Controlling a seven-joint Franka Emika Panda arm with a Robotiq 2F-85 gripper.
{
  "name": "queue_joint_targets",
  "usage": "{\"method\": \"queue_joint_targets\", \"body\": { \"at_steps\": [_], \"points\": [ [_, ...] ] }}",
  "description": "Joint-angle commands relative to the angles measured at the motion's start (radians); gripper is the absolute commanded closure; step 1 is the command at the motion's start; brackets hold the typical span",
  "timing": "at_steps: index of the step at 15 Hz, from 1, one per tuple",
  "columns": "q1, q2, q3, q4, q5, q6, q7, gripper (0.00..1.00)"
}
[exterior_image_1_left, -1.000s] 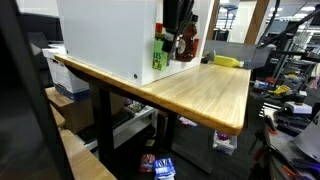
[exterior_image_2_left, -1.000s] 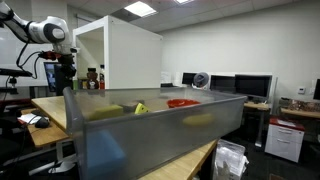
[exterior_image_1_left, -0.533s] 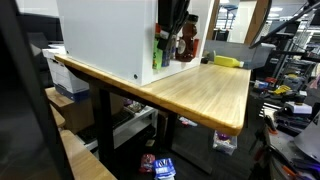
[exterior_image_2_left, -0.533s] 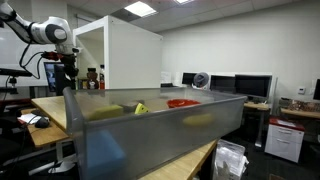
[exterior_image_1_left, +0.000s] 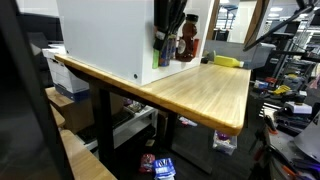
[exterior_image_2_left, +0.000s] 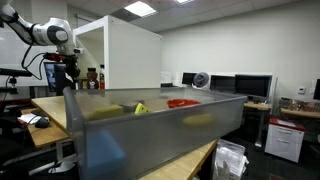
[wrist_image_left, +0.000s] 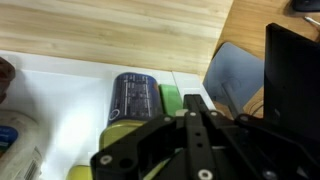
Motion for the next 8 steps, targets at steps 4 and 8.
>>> {"method": "queue_joint_targets", "body": {
  "at_steps": [4,8],
  "points": [
    [-0.004,-0.012,-0.005,-0.004,0.000,-0.048,0.001,1.00],
    [-0.013,-0.032,-0.012,-0.014,-0.020,-0.060,0.018,1.00]
  ]
}}
